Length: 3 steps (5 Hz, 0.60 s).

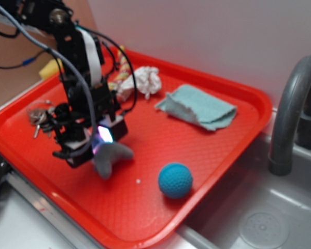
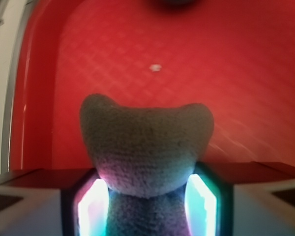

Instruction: Grab the gray animal.

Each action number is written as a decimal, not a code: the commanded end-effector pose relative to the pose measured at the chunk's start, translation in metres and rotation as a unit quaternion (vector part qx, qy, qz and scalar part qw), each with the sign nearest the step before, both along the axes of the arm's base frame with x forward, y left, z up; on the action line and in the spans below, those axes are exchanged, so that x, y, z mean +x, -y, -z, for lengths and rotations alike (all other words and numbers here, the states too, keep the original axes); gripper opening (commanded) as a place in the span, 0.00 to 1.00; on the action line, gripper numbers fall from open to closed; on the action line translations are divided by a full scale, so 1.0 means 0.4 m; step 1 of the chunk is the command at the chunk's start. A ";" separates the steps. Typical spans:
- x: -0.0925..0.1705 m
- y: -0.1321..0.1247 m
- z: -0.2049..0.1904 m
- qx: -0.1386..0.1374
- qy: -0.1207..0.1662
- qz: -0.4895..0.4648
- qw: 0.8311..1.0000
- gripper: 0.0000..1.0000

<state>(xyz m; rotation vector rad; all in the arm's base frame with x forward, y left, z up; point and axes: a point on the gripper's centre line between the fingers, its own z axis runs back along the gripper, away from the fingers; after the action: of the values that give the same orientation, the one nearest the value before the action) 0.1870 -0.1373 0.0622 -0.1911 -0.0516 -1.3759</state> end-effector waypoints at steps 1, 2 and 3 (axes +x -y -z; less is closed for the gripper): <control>-0.032 -0.175 -0.278 0.021 0.088 -0.239 0.967 0.00; -0.062 -0.203 -0.407 0.059 0.089 -0.355 0.929 0.00; -0.083 -0.217 -0.478 0.080 0.063 -0.466 0.879 0.00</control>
<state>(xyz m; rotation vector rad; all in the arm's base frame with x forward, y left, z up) 0.1684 -0.0307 0.2380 0.0674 -0.0756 -0.4375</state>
